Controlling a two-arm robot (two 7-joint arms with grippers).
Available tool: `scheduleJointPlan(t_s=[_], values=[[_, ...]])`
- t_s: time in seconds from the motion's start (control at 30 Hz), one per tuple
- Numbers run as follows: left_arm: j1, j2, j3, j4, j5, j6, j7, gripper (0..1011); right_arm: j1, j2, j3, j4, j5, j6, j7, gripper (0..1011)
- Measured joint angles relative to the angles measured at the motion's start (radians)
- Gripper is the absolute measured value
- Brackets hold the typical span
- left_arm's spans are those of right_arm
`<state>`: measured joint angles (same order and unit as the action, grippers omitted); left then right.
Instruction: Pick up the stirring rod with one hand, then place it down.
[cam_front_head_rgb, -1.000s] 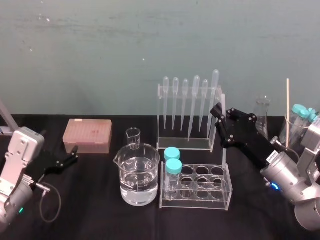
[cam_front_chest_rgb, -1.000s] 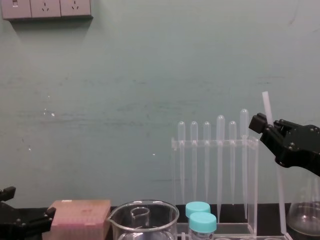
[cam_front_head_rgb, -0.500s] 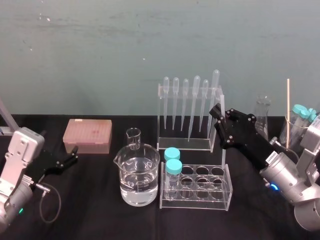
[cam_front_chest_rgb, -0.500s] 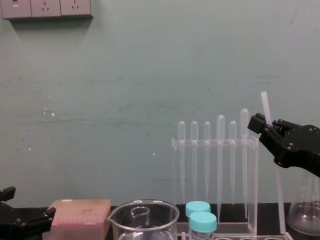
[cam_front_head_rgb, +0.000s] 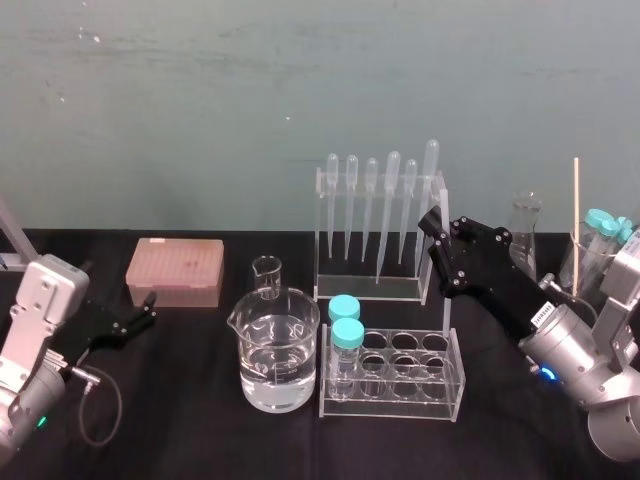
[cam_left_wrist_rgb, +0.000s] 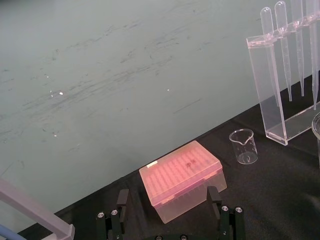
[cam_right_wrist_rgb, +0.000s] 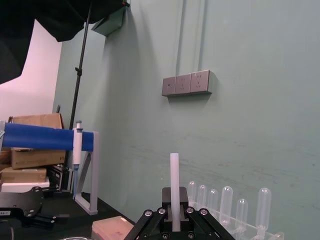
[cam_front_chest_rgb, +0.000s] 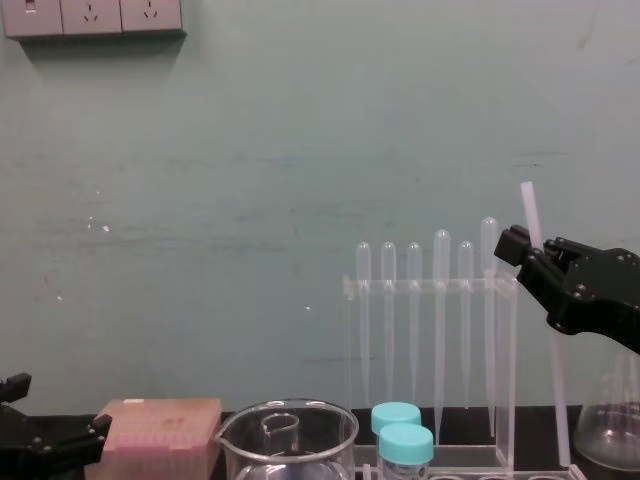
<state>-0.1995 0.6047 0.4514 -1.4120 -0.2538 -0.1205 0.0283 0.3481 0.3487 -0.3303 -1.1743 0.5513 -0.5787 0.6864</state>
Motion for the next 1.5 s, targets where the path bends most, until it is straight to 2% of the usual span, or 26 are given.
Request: scheduleJointPlan(t_s=[1.5], values=[[0.0, 0.0, 0.0, 0.0, 0.0, 0.0, 0.0, 1000, 0.0, 0.0, 0.0, 0.0, 0.0, -0.001, 0.0, 66]])
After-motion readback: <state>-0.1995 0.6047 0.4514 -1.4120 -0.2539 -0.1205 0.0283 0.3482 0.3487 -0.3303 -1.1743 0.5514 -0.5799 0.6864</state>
